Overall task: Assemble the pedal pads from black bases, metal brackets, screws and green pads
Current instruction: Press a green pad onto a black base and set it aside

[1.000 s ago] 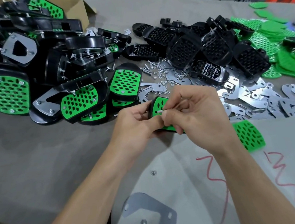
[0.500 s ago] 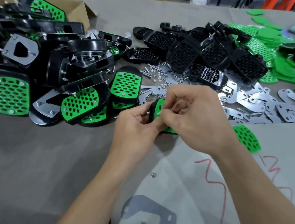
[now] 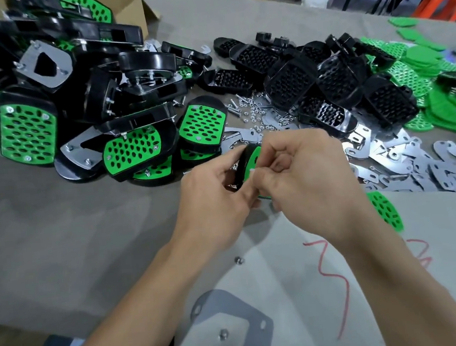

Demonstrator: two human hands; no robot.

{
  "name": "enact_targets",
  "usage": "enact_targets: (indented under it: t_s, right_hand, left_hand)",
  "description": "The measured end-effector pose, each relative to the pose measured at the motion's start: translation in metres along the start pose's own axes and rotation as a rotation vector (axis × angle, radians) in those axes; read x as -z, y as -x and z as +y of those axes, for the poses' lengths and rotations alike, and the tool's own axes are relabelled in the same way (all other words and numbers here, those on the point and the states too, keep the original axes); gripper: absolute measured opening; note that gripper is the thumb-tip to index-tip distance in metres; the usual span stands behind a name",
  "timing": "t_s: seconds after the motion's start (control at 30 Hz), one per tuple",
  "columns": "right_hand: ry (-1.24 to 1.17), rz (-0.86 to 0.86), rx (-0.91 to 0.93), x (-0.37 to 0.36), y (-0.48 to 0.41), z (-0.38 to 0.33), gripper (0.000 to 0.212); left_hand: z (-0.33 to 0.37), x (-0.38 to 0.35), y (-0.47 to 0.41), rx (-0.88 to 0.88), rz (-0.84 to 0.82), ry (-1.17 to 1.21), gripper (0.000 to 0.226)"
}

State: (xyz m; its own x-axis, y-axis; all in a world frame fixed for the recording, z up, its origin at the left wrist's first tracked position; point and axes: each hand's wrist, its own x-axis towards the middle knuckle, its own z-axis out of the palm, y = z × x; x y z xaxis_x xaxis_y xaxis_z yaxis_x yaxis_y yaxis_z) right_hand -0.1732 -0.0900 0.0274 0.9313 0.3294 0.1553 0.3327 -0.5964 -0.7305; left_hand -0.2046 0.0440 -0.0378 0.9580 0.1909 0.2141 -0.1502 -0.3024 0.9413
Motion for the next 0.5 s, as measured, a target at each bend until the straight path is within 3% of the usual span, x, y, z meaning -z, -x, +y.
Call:
enact_targets:
  t_s: [0.13, 0.23, 0.3, 0.33, 0.4, 0.5]
  right_hand:
    - [0.021, 0.011, -0.083, 0.001, -0.006, 0.003, 0.018]
    - [0.078, 0.144, -0.172, 0.006, -0.012, 0.018, 0.057]
    - [0.092, 0.071, -0.154, 0.009, -0.013, 0.025, 0.082]
    - [0.021, 0.01, -0.155, 0.009, -0.013, 0.029, 0.083]
    - [-0.211, -0.052, -0.148, 0.003, -0.012, 0.033, 0.059]
    - [-0.425, -0.012, -0.159, -0.007, -0.01, 0.035, 0.038]
  left_hand:
    - [0.001, 0.0, -0.001, 0.013, -0.03, 0.105, 0.038]
    - [0.005, 0.002, -0.001, 0.005, -0.036, 0.206, 0.043]
    - [0.006, 0.003, -0.001, -0.019, -0.046, 0.226, 0.038]
    - [0.006, 0.003, -0.002, -0.023, -0.057, 0.231, 0.038]
    - [0.006, 0.003, -0.004, -0.022, -0.065, 0.223, 0.044]
    - [0.009, 0.005, -0.005, 0.035, -0.068, 0.248, 0.044]
